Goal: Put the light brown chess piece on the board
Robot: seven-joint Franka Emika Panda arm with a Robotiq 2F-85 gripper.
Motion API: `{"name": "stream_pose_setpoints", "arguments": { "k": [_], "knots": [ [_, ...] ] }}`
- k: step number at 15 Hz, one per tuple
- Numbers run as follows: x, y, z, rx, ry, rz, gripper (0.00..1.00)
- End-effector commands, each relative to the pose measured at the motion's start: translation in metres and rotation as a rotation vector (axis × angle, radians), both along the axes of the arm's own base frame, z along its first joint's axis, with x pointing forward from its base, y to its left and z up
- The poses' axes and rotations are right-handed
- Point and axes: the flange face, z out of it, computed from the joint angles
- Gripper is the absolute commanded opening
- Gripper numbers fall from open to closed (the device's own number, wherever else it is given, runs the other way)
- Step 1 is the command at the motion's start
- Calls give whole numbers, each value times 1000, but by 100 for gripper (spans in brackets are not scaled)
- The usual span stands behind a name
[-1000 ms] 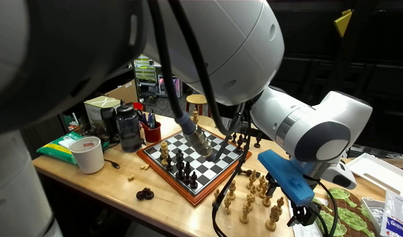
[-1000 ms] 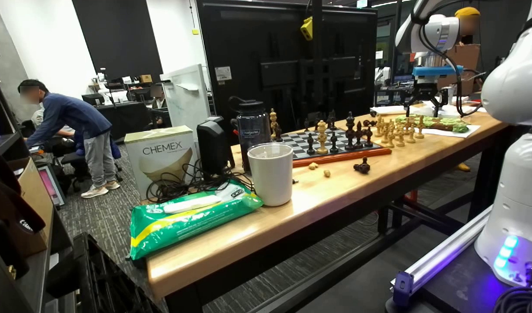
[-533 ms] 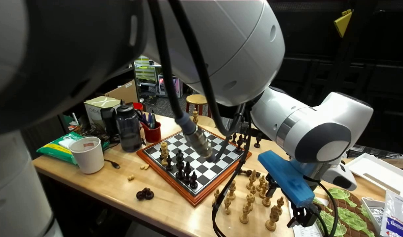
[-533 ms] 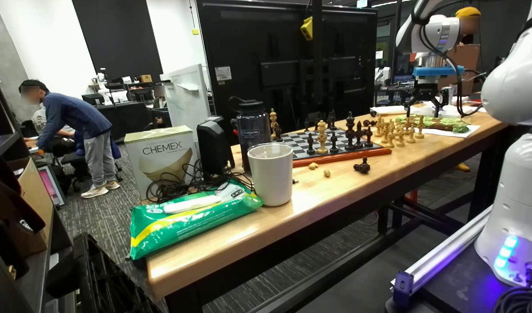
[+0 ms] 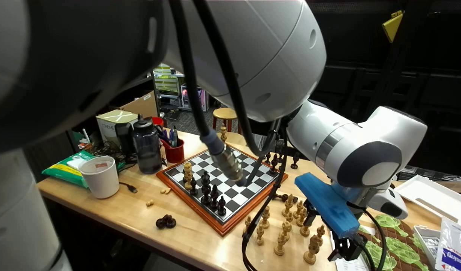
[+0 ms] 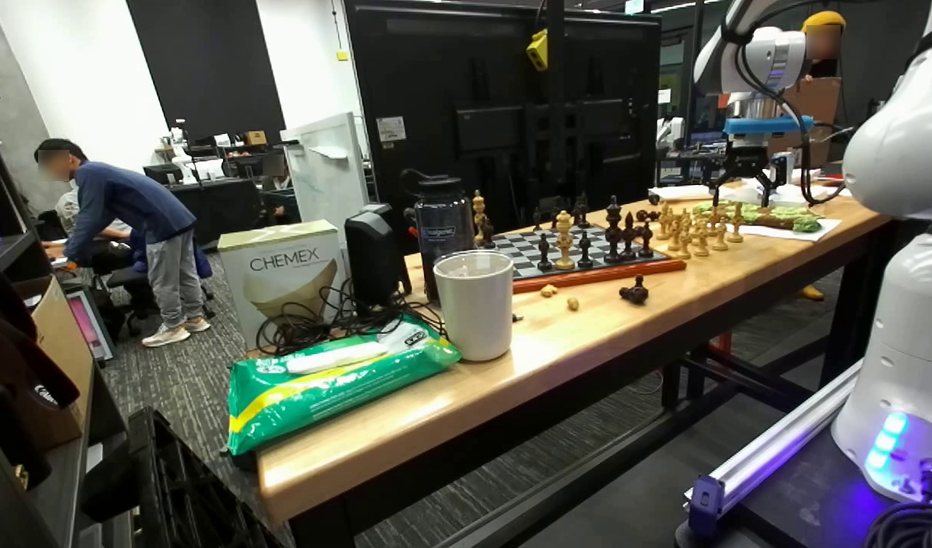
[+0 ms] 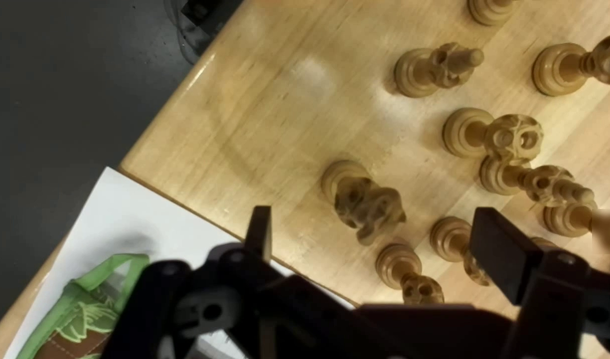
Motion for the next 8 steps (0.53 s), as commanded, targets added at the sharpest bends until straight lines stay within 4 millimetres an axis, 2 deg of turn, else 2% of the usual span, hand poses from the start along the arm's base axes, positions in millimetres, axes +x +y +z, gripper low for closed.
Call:
{"name": "stream_pose_setpoints", "arguments": {
  "k": [1,8],
  "knots": [
    [-8,6,6,17,-15,-3,100],
    [-11,9,2,23,-15,-5,100]
  ]
}}
